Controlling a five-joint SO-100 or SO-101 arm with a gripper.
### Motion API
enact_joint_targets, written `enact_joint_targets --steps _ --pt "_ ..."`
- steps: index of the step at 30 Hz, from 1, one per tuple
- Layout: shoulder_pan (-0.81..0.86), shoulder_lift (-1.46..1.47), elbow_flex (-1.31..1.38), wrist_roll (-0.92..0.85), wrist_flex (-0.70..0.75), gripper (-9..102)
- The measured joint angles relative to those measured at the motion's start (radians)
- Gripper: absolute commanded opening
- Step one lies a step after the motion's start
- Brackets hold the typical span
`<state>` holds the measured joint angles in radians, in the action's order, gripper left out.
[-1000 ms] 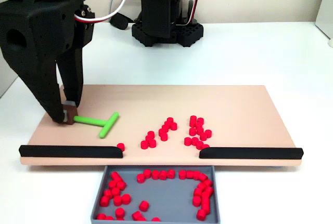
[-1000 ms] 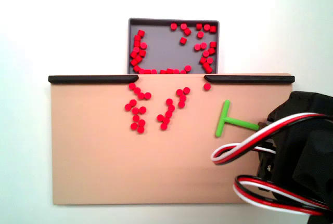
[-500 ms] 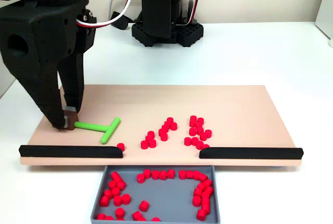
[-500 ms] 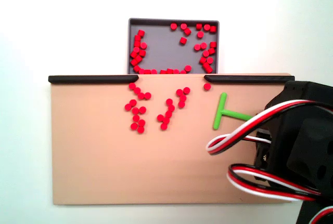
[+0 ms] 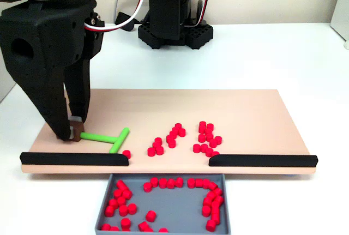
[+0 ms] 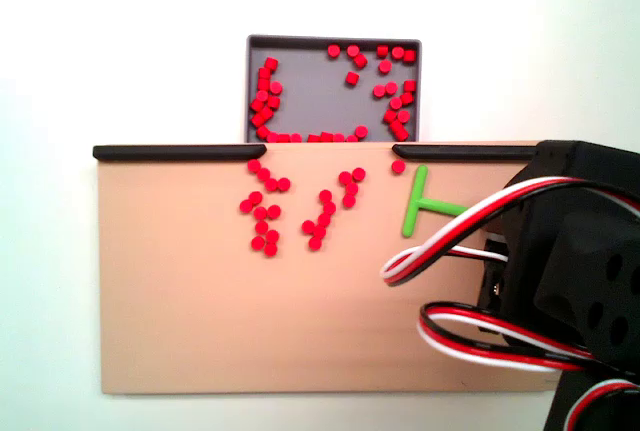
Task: Gather the right side granules
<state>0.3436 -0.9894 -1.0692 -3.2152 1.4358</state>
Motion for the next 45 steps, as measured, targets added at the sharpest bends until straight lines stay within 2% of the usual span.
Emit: enact_joint_targets --steps 45 --pt "-0.094 0.002 0.0 0.0 -0.008 0"
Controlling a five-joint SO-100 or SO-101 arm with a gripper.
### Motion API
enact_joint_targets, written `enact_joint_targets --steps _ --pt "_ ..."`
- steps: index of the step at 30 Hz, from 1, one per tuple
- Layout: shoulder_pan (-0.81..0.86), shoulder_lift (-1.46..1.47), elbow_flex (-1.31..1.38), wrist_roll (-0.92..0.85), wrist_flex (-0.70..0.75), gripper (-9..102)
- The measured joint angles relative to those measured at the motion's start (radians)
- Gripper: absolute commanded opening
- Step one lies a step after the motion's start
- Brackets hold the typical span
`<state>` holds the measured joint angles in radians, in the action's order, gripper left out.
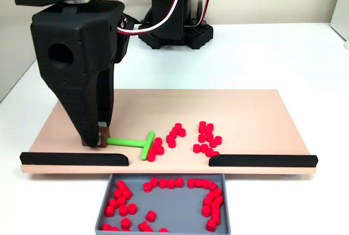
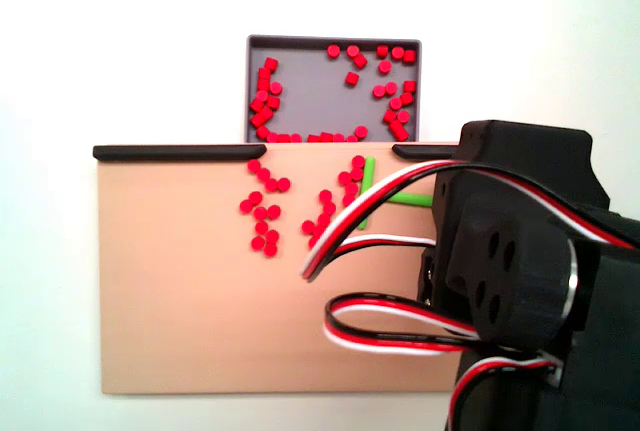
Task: Gather the right side granules
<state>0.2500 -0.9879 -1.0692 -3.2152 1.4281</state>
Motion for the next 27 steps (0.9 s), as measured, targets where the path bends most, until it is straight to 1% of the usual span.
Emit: enact_joint_targets --steps 27 --pt "-0.043 0.0 0.002 0.017 0.006 0"
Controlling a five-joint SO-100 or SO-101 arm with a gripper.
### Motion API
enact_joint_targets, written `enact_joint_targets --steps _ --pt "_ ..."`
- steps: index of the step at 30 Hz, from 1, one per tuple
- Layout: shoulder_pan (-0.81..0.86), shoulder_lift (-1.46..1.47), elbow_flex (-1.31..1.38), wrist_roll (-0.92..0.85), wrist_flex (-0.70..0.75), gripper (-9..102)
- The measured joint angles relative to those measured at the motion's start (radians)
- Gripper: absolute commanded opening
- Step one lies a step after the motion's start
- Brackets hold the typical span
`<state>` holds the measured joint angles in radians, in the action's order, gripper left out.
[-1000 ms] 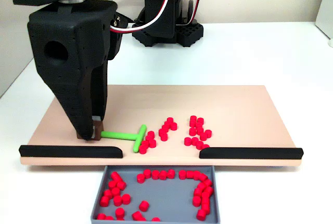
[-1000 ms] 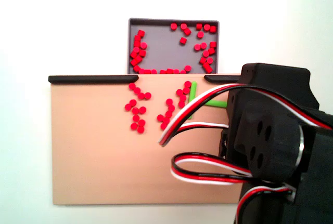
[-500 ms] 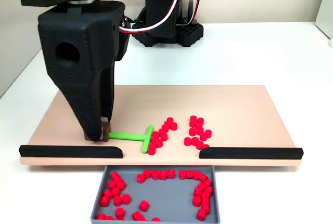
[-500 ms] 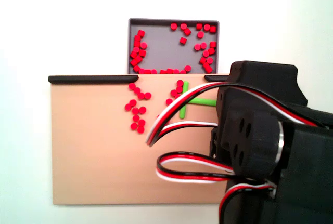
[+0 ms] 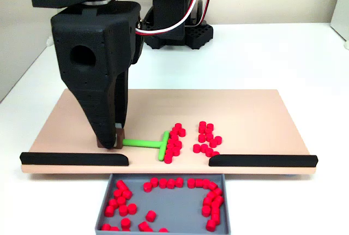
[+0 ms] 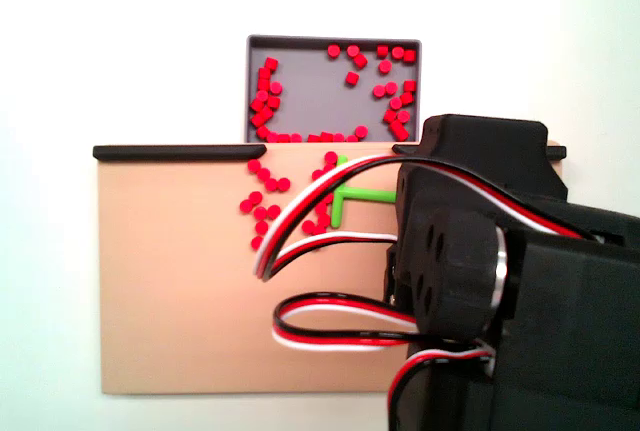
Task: Gather the right side granules
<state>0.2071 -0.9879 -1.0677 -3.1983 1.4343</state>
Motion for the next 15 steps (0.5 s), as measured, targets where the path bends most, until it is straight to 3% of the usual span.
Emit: enact_joint_targets --steps 15 --pt "-0.006 0.0 0.0 0.012 0.002 0"
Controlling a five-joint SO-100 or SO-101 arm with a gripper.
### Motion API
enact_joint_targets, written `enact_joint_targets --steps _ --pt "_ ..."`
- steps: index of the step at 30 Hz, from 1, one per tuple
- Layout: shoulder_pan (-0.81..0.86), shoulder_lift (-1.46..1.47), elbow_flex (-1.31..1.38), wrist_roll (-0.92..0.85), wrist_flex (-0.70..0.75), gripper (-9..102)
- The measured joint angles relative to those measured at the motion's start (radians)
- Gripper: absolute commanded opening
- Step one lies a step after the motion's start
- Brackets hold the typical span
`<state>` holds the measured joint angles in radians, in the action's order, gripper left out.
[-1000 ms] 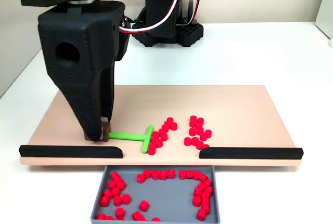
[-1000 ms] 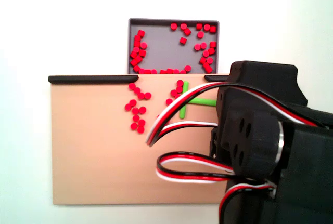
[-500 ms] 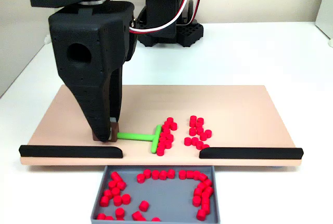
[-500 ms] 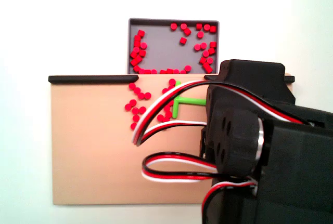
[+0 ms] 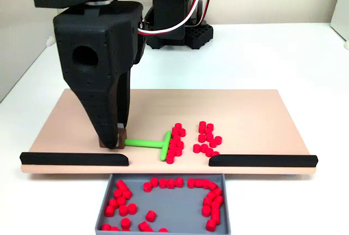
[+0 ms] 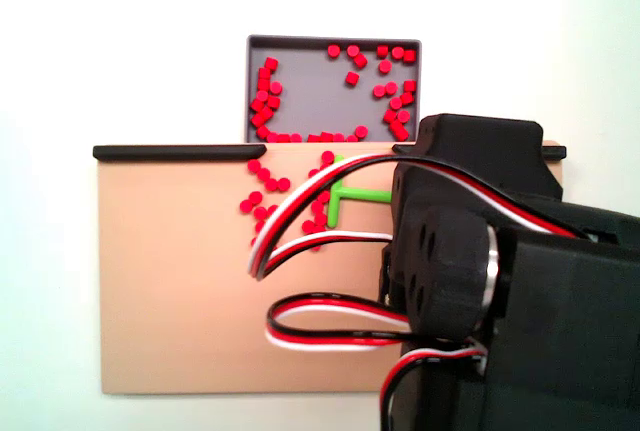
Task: Gather the right side granules
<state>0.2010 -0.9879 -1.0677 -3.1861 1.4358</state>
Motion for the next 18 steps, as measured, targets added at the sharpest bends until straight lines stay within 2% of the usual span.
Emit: enact_joint_targets --steps 18 --pt "0.098 -0.021 -0.02 -0.029 0.002 0"
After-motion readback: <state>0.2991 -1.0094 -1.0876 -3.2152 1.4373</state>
